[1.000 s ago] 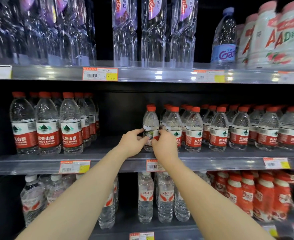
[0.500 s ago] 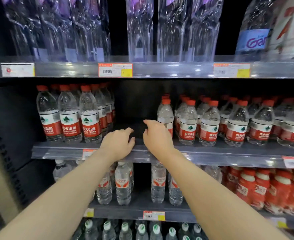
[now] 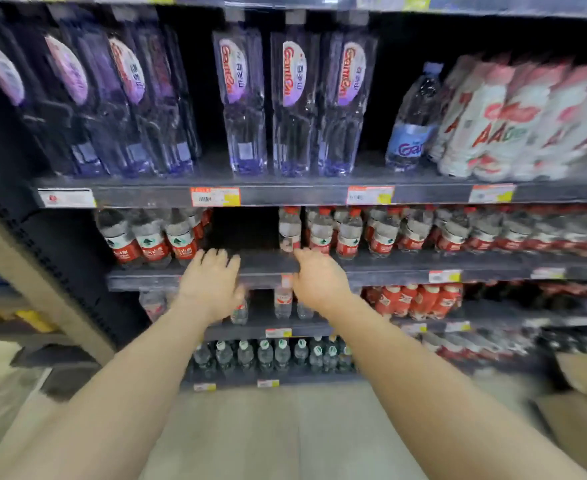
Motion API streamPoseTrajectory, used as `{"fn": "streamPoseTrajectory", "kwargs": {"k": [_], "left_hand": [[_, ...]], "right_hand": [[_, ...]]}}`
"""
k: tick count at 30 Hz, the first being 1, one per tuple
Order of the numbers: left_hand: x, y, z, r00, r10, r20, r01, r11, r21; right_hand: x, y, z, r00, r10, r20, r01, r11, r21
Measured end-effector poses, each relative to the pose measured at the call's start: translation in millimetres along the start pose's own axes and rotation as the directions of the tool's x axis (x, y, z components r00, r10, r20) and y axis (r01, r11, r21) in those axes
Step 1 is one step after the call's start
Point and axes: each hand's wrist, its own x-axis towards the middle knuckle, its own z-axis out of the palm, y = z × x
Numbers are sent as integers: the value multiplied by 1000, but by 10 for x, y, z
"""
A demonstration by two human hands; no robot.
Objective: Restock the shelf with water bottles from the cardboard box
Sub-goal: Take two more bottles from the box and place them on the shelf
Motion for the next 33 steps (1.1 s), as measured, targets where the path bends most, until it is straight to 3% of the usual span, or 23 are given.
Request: {"fn": "streamPoseTrajectory", "kwargs": {"k": [5,9,17,20,29,33], "left_hand": [[-615,184,-938,1000,-3,6,4,999,-54],[-1066,833,-1501,1000,19,-7,-20,998,-53],[-2065,3275,-2130,967,238,90,-230,969,-90],[-2242,4188,-2475,954,288,85,-274,951,-145],[-1937,6257,-3248,873,485,53,-473,868,-153],[-1531,7122,-3308,867,494,69,-477,861,-176]], "right_hand": [[-950,281,-690,992,110,56,-112,993,33],[-1824,725,-1073,989,100,109,-102,995,11],[-3704,2371,-1619,947,171,273,-171,985,-23],[-4166,3016,-1825,941,236,240,-247,969,14],[-5183,4847,-2234,860,496,115,-504,862,48],[-5415,5812,-2357,813,551,187,-553,832,-45]]}}
